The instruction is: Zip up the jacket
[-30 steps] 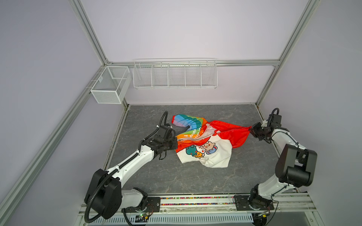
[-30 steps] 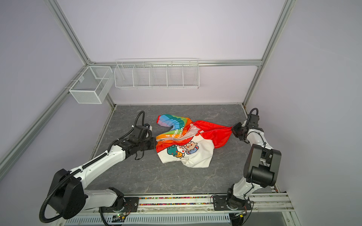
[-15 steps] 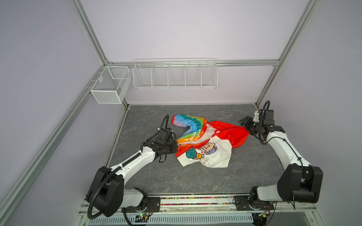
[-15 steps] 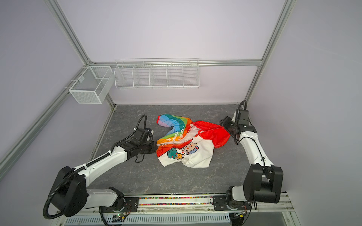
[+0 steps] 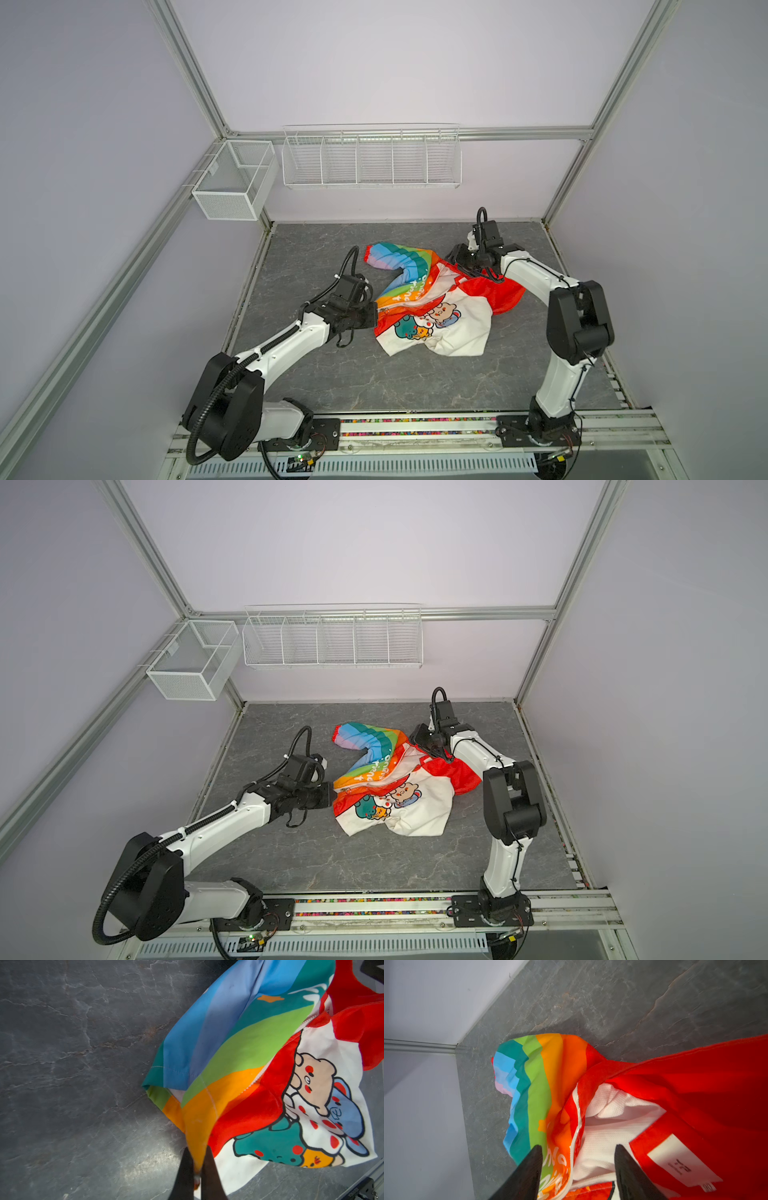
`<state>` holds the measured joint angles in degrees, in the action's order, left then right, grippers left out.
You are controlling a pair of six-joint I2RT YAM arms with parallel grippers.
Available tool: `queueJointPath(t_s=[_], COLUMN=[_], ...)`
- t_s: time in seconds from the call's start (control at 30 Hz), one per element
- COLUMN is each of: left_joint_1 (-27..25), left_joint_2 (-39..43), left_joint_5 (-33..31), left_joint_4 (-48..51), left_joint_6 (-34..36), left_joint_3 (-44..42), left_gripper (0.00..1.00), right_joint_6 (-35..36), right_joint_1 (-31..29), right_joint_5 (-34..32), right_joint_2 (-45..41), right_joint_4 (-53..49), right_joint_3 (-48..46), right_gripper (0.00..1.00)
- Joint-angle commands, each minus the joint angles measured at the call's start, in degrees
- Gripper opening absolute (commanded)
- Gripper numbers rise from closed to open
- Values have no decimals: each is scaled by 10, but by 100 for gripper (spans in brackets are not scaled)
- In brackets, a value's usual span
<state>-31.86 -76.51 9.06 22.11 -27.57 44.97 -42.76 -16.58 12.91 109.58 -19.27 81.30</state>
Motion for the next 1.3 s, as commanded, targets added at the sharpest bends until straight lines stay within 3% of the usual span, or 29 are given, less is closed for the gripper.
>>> queueJointPath(t_s=[0.0, 0.23, 0.37, 0.57, 0.7, 1.0, 1.27], left_joint_1=[4, 3, 3, 4, 4, 4, 4], left_joint_2=[9, 6, 6, 14, 18, 33, 70], left_joint_5=[10, 24, 27, 28, 27, 19, 25], left_joint_4=[-11, -19, -19, -15, -12, -4, 26], left_joint_6=[-2, -5, -6, -6, -6, -7, -6], left_joint_3=[-5, -6, -6, -7, -6, -9, -8], left_gripper=[0, 0, 0, 0, 0, 0, 0], right_joint_6=[-26, -38, -38, -25, -20, 11, 20], right_joint_1=[-3, -3, -3, 0, 5, 20, 81], right_joint_5=[8, 18, 27, 39, 49, 89, 120], right_joint_2=[28, 74, 93, 106, 96, 33, 7], right_joint_4=[14, 25, 27, 23, 21, 25, 55], right_joint_3=[29, 52, 63, 83, 83, 66, 11], right_gripper=[58, 53, 45, 26, 8, 7, 7])
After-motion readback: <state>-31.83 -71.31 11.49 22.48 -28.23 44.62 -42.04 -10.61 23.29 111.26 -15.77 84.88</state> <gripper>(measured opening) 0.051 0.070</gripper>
